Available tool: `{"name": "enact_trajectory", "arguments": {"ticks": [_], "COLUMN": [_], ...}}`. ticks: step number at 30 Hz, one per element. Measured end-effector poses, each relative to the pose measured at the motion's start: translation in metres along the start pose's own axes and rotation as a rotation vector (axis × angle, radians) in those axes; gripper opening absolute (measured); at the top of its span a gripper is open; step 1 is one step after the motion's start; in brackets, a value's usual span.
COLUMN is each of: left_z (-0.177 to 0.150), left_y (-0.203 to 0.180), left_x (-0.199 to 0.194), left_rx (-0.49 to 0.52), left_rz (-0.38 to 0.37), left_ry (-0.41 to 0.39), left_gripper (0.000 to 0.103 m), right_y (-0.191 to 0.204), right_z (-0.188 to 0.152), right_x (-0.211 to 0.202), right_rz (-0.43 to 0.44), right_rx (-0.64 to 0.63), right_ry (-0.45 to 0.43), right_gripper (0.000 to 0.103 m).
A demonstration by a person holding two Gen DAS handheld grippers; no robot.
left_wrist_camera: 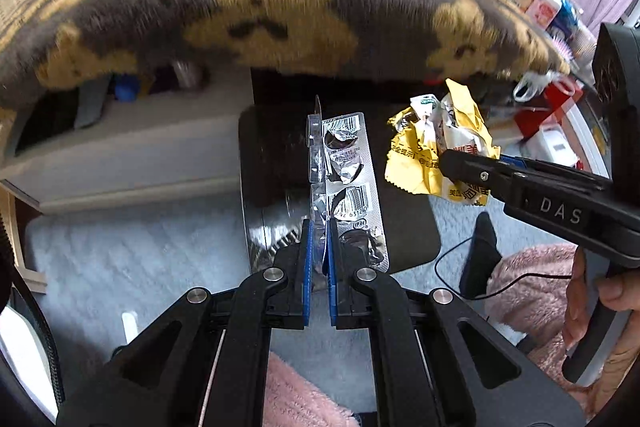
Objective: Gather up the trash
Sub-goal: 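Lower both held items over the bin and open both tools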
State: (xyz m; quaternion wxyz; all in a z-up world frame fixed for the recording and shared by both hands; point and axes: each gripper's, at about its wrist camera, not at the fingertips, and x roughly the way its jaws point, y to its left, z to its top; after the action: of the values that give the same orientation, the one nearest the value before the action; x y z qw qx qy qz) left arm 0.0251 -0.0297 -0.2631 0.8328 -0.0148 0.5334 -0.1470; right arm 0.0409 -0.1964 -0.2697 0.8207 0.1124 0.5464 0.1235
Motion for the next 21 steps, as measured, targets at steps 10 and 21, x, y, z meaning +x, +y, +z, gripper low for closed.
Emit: {"name": "enact_trajectory", "arguments": {"ticks": [10,21], "left_z": [0.0,0.002], "left_y": [0.001,0.005], "left_x": [0.02,0.016], "left_rx": [0.001,-0.018], "left_rz": [-0.023,-0.02], "left_ry": [0.038,0.034], "left_gripper": [0.005,0.021], "right_y": [0.0,-0.001], "right_z": [0.001,0.008], "right_x": [0.018,0.012], "right_rz": [0.014,0.03], "right_rx": [0.012,0.041], "right_ry": [0.044,0.012], "right_gripper": [0.036,0.056]}}
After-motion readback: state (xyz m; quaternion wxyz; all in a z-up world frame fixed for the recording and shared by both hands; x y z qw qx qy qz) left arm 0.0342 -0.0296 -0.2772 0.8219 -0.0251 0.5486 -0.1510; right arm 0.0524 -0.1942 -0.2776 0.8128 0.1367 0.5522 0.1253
